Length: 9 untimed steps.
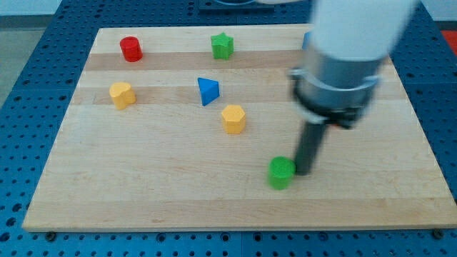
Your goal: Place the yellow hexagon at the bottom left corner of the board
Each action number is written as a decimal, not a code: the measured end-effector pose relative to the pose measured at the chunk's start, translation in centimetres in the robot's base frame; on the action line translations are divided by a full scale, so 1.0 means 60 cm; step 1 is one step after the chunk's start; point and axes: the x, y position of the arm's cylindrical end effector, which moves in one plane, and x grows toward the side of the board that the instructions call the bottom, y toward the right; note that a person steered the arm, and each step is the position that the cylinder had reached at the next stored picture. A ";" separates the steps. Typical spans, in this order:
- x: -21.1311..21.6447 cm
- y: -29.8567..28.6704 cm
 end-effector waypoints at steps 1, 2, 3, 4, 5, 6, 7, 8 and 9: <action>0.005 -0.104; -0.035 0.002; -0.089 0.109; -0.155 0.009; -0.157 -0.063; -0.157 -0.169; -0.093 -0.399; -0.093 -0.424; -0.139 -0.446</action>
